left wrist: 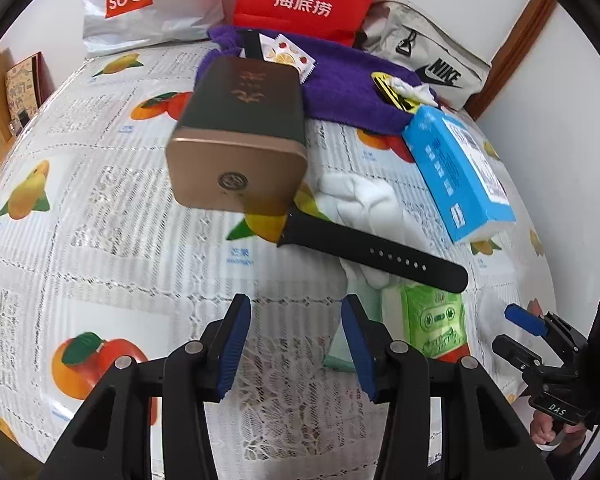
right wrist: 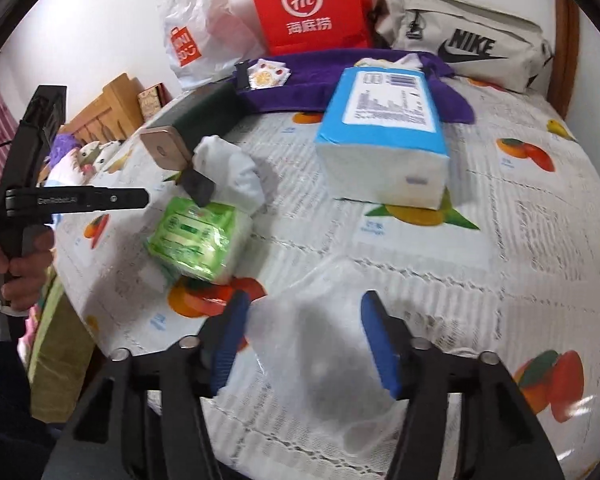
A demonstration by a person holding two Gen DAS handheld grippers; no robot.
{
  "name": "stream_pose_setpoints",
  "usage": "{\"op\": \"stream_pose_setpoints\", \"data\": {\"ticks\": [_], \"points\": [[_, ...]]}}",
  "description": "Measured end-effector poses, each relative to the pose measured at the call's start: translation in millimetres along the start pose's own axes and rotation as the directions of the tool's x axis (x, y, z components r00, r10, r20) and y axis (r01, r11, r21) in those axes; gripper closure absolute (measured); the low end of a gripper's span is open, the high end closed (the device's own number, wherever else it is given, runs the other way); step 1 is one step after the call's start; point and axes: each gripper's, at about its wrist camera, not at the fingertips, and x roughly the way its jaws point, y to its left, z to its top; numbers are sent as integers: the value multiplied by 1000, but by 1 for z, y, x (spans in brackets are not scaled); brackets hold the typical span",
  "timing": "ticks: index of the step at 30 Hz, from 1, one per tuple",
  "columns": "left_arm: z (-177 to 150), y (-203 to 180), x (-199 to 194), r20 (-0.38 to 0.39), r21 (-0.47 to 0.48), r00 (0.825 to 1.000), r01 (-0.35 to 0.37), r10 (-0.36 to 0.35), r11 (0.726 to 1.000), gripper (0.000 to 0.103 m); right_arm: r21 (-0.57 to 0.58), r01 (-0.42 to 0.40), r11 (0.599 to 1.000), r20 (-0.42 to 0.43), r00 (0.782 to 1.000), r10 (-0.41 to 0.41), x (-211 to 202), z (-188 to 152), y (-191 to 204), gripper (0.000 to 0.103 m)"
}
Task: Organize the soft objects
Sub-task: 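Move the right gripper to the white mesh bag and grasp it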
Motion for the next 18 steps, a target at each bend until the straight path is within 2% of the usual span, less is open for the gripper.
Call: {"op": "stream_pose_setpoints", "data": {"ticks": [5,9,12,13,17,18], "points": [[-4,-4,4,-13,8,1000,-7,7,1000,58,1,41,999,4,999,-41,8,-14,-5,29],[-6,-5,4,-16,8,1000,-9,9,1000,58,-40,89,995,47,995,-87,10,-23,-1,29],[-6,-5,5,-11,1,1000,2,-2,1000,58,-93,153,984,69,987,-147,14,-26,6,31],[-6,-5,6,-7,-1,1000,13,-13,1000,58,-83,154,985,74,986,-148,14,-26,4,34],[-3,-12,10,2,4,998,55,-55,998,58,-20,176,984,80,981,-174,10,-21,-10,69],[0,-15,12,3,4,997,71,-71,997,58,-4,180,984,80,981,-179,9,-21,-14,75]]}}
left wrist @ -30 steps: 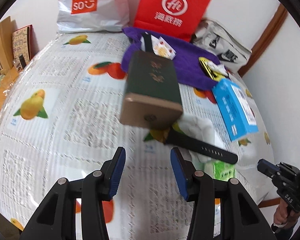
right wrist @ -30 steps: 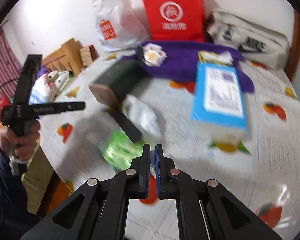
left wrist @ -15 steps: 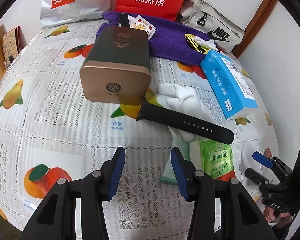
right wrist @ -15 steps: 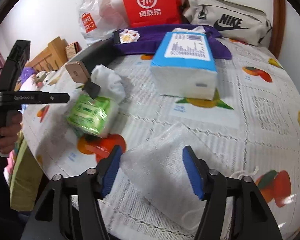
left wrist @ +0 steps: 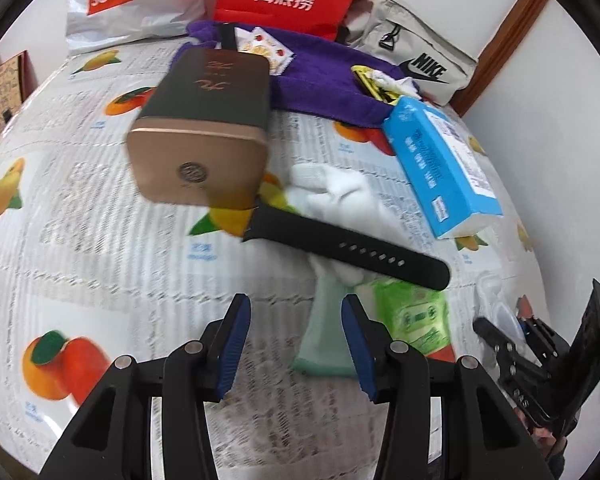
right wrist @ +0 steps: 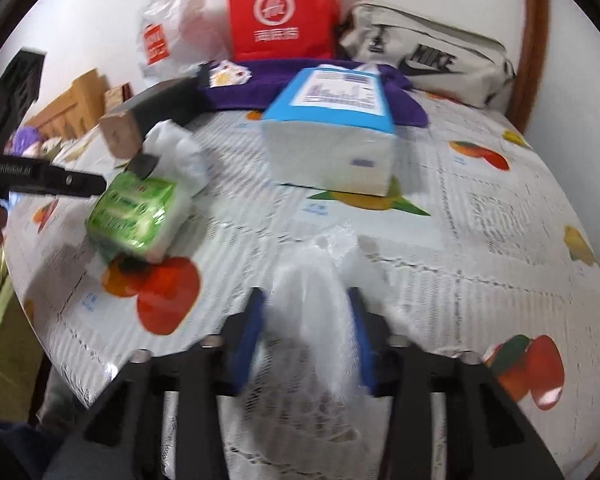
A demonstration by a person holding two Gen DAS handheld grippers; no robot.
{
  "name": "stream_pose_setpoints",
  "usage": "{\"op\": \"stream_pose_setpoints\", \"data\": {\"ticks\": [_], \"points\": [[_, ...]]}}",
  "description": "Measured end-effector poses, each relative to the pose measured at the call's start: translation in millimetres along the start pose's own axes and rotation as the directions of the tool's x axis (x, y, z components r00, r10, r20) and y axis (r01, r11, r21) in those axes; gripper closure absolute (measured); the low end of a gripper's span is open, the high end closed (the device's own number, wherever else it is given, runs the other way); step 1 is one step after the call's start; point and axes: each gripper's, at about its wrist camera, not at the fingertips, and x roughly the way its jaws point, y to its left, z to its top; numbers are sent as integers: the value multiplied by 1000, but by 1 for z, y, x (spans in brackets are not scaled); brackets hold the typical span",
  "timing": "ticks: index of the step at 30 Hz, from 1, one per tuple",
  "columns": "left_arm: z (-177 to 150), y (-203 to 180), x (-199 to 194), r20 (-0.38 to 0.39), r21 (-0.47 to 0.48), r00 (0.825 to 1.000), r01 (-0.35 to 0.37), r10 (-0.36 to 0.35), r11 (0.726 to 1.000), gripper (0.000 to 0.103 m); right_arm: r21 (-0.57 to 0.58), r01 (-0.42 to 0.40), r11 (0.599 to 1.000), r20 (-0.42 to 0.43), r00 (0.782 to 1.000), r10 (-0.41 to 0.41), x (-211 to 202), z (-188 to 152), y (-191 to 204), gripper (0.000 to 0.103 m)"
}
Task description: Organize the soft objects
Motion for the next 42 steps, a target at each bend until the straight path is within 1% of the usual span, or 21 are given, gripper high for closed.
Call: {"op": "stream_pose_setpoints", "data": {"ticks": [1,2,4,7,8,9,10,13,20,22,23,24,26,27,28,34,35,37,38,41,42], "points": [[2,-2,1,0,-5,1000,12,-12,1000,58,13,5,1000,0,1000,-5,0,1,-4,83],[5,-3,2,1,-13,1000,28,-28,1000,58,21,0,1000,0,1000,0,-1,1,-6,86],[10,-7,3,6,-25,998,56,-56,998,58,43,-20,999,-1,1000,20,-1,1,-11,87],[19,-9,4,13,-46,997,83,-82,996,58,27,-13,1000,3,1000,12,0,2,-8,87],[22,-9,5,13,-57,996,93,-93,994,57,18,-8,1000,4,1000,7,1,2,-7,87],[24,-9,6,9,-64,995,98,-97,993,52,22,-9,1000,3,1000,8,1,2,-6,87],[27,-9,8,5,-69,996,90,-90,993,48,23,-12,1000,4,1000,12,2,3,-6,87],[33,-10,17,-16,-93,999,44,-46,995,48,24,-29,999,5,1000,29,2,3,-8,87],[43,-17,34,-57,-138,998,3,-11,990,46,15,-51,999,8,999,50,4,5,-10,87],[46,-20,34,-49,-141,999,-9,2,990,50,12,-58,998,8,998,58,4,6,-10,87],[47,-22,34,-34,-131,999,-17,13,991,55,13,-60,998,8,998,60,4,6,-10,87],[48,-24,34,-27,-117,999,-28,25,993,64,14,-61,998,9,998,61,4,5,-11,87],[48,-26,32,-18,-102,1000,-19,18,995,73,9,-60,998,8,998,60,4,5,-10,87],[47,-26,30,-10,-97,1000,-16,16,995,81,10,-59,998,8,998,58,4,5,-10,87],[46,-26,29,-5,-92,1000,-18,18,996,85,14,-56,998,7,998,56,4,5,-10,87],[33,-26,15,-32,-86,999,1,-4,996,88,13,-41,999,4,999,41,5,6,-7,87],[31,-26,13,-37,-84,999,13,-17,996,86,11,-38,999,4,999,38,5,6,-7,87],[31,-27,12,-41,-94,999,6,-9,996,59,15,-38,999,4,999,38,4,5,-7,87],[32,-27,12,-31,-102,1000,2,-5,995,54,16,-39,999,4,999,39,4,5,-7,87],[39,-30,18,-32,-122,999,-12,8,992,50,12,-38,999,1,999,38,4,5,-7,87],[41,-32,21,-37,-122,999,-23,19,992,45,13,-38,999,0,999,38,4,6,-7,87]]}}
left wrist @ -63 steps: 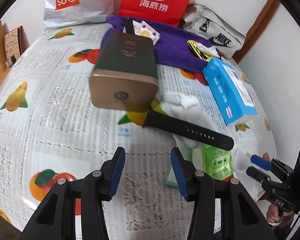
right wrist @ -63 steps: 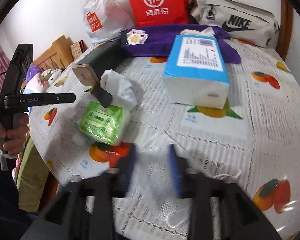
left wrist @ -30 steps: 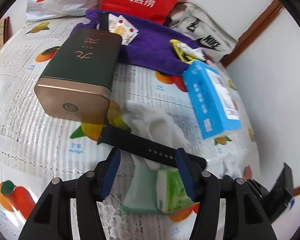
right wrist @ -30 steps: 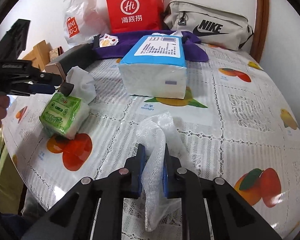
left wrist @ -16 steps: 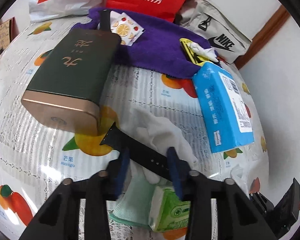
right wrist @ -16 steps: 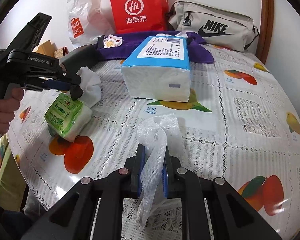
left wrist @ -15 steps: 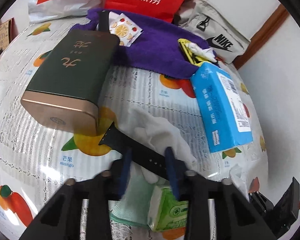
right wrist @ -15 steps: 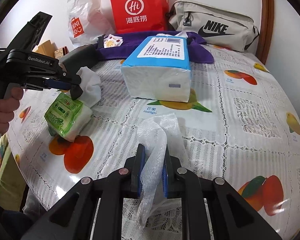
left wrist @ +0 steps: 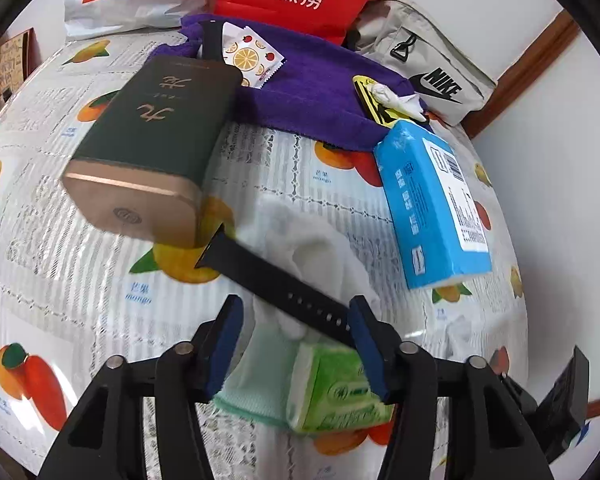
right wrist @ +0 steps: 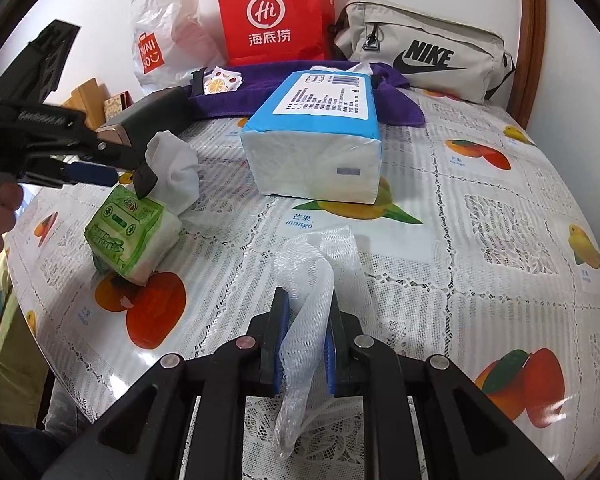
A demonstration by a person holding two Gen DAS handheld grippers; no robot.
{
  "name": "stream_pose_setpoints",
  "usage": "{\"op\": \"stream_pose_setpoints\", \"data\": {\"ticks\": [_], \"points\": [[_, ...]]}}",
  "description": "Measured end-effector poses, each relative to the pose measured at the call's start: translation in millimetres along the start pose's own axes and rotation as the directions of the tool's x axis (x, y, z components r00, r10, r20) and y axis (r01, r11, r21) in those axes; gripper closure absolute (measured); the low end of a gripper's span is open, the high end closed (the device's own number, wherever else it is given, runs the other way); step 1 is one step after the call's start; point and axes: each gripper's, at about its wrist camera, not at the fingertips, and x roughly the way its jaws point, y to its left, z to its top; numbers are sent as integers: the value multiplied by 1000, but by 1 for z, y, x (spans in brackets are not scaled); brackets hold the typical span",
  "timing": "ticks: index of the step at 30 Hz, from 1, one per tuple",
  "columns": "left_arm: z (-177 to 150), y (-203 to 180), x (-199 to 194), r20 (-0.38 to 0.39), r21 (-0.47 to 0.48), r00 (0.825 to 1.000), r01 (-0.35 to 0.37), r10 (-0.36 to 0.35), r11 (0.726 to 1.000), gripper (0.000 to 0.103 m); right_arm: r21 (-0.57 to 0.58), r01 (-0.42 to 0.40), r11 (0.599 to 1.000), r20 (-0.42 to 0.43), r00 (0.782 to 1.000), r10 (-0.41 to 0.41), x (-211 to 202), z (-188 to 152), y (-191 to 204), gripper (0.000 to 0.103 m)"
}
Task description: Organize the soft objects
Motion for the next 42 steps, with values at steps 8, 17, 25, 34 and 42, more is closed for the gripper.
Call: {"op": "stream_pose_setpoints", "data": {"ticks": [8,17,25,34,42], "points": [[7,-9,29,-17,-12,998,-52,52,999,46,-2,-16,1000,6,1000,16,-1,-2,-1,87],[7,-1,9,4,-4,999,45,-45,999,81,-4,-68,998,-7,998,68,4,10,2,92],[-4,17,-13,-15,-8,997,80,-80,997,81,-49,-113,992,14,993,114,0,34,23,92],[-23,50,-20,-31,17,999,-19,19,1000,61,-87,-89,992,-30,996,86,5,36,43,92],[-28,77,-35,10,9,1000,-2,2,1000,61,-96,-74,993,-53,996,70,6,33,52,92]]}}
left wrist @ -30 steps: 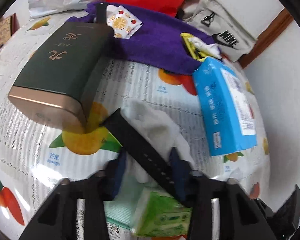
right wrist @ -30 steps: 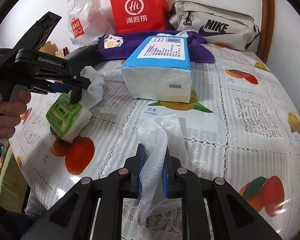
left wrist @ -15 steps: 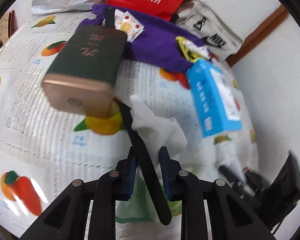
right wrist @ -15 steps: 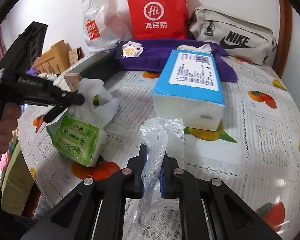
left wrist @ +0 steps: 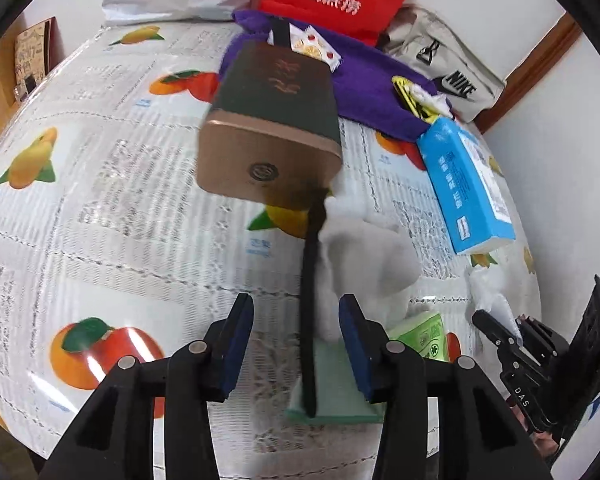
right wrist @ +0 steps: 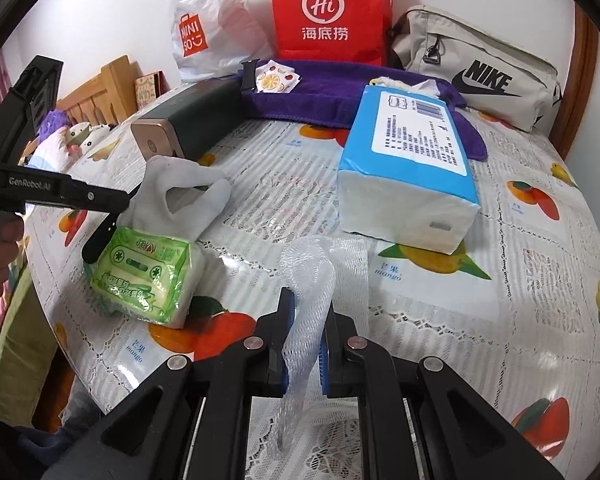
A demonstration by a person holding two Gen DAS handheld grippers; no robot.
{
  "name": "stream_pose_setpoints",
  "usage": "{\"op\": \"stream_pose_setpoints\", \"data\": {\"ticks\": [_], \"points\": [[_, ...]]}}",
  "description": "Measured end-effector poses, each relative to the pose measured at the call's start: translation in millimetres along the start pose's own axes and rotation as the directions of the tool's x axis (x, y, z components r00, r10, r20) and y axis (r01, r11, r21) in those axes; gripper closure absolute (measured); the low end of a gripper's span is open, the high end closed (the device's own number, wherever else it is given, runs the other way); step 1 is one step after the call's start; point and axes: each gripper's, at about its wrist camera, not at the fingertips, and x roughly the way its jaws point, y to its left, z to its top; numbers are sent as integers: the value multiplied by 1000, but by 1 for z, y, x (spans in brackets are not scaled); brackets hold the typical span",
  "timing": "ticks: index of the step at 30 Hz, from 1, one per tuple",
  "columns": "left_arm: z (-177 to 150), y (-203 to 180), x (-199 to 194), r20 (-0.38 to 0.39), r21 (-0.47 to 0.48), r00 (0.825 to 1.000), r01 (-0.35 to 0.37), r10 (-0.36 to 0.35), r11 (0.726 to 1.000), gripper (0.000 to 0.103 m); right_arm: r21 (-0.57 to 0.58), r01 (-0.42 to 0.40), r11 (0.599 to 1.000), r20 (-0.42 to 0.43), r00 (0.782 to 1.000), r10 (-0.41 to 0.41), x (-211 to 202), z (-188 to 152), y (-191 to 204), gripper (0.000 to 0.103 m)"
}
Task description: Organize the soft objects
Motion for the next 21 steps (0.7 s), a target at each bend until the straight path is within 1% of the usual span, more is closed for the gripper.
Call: {"op": "stream_pose_setpoints", "data": {"ticks": [3,6,8,9,10,12,15,17,21], "points": [[2,2,-3,18,9,1000,8,-8,1000,61,-3,2,1000,-8,1000,-2,0,-2,2,92],[2,-6,0,26,47,1000,6,-8,999,62,0,5,1000,-27,1000,-5,5,-5,4,92],[2,-10,5,21,66,1000,-12,11,998,70,1,6,1000,-32,999,-6,6,-5,5,92],[2,-9,7,19,66,1000,-20,18,998,78,3,6,1000,-33,999,-5,6,-5,4,92],[1,-7,7,20,62,1000,-20,18,998,82,4,4,1000,-34,999,-4,6,-5,4,92],[1,-3,5,28,54,1000,-13,11,998,87,4,3,1000,-32,999,-3,5,-5,4,92],[0,-3,2,32,73,999,-10,7,997,93,12,0,1000,-34,999,0,5,-6,2,92],[-1,-5,3,32,91,999,-23,21,996,94,14,-3,1000,-37,999,3,7,-6,1,92],[-1,-12,11,10,116,1000,-21,20,993,94,17,-5,1000,-32,999,6,8,-6,3,92]]}}
